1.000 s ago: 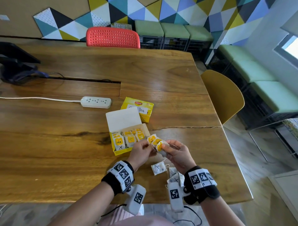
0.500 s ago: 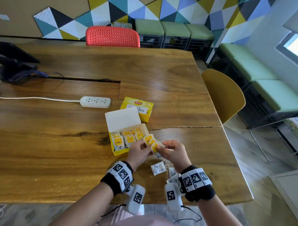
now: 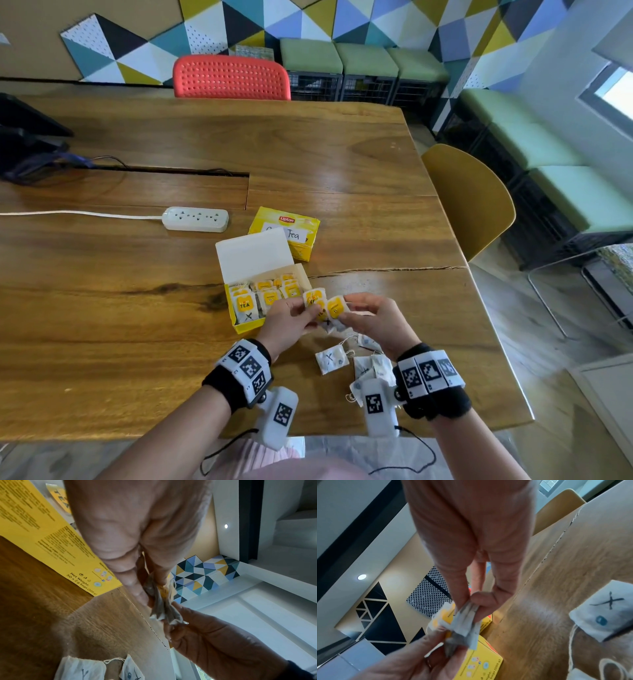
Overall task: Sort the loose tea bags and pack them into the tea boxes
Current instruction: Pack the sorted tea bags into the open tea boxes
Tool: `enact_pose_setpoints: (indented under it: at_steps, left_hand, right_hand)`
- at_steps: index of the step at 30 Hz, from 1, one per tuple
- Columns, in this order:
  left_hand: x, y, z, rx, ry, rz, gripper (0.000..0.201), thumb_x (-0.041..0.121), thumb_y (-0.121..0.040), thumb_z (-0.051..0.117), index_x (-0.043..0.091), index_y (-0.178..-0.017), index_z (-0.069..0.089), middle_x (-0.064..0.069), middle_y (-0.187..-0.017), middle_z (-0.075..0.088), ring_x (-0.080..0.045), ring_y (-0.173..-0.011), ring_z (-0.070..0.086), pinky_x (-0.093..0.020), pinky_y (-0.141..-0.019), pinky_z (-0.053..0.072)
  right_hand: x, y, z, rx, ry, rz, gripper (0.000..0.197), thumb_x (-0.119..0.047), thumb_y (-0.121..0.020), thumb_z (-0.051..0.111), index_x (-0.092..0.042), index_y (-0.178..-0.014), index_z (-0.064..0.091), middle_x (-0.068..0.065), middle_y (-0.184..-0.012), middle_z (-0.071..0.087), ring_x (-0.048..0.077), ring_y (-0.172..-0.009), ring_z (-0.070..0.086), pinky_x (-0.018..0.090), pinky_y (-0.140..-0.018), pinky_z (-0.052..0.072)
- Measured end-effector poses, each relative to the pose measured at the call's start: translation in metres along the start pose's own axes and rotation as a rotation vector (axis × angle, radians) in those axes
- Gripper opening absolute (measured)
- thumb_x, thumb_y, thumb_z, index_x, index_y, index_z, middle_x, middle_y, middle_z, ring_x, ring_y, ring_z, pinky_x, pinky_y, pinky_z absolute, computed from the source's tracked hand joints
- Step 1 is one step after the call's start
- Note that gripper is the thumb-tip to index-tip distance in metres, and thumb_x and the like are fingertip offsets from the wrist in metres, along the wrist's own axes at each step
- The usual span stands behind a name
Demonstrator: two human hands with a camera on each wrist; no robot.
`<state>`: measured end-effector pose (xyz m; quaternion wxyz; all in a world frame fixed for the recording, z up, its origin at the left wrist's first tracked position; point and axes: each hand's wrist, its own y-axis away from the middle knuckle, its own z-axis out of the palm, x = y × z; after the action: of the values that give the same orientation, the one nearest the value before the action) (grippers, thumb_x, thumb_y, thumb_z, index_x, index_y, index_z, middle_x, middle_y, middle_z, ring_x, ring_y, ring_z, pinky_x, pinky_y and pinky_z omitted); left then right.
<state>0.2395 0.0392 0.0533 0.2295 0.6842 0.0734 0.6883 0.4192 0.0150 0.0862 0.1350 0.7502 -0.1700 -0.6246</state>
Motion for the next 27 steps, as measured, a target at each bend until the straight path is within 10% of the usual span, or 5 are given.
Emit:
enact_pose_setpoints:
  at_steps: [14, 27]
  left_hand:
    - [0.000, -0.001, -0.001, 0.008, 0.015, -0.042, 0.031, 0.027, -0.101, 0.041, 0.014, -0.085, 0.063, -0.005, -0.088, 0.064, -0.015, -0.085, 0.059, -0.025, -0.079, 0.050]
    - [0.005, 0.007, -0.002, -0.029, 0.159, -0.066, 0.024, 0.025, -0.096, 0.052, 0.005, -0.094, 0.066, -0.023, -0.107, 0.068, -0.026, -0.098, 0.067, -0.042, -0.095, 0.052]
  right_hand:
    - [-0.009, 0.001, 0.016, -0.087, -0.291, 0.041, 0.010, 0.001, -0.086, 0.065, 0.003, -0.095, 0.068, 0.004, -0.074, 0.071, 0.006, -0.061, 0.064, 0.014, -0.056, 0.048]
    - [-0.004, -0.002, 0.030, 0.011, -0.093, 0.013, 0.012, -0.001, -0.076, 0.076, -0.005, -0.083, 0.068, 0.008, -0.075, 0.068, 0.014, -0.065, 0.065, 0.021, -0.061, 0.053]
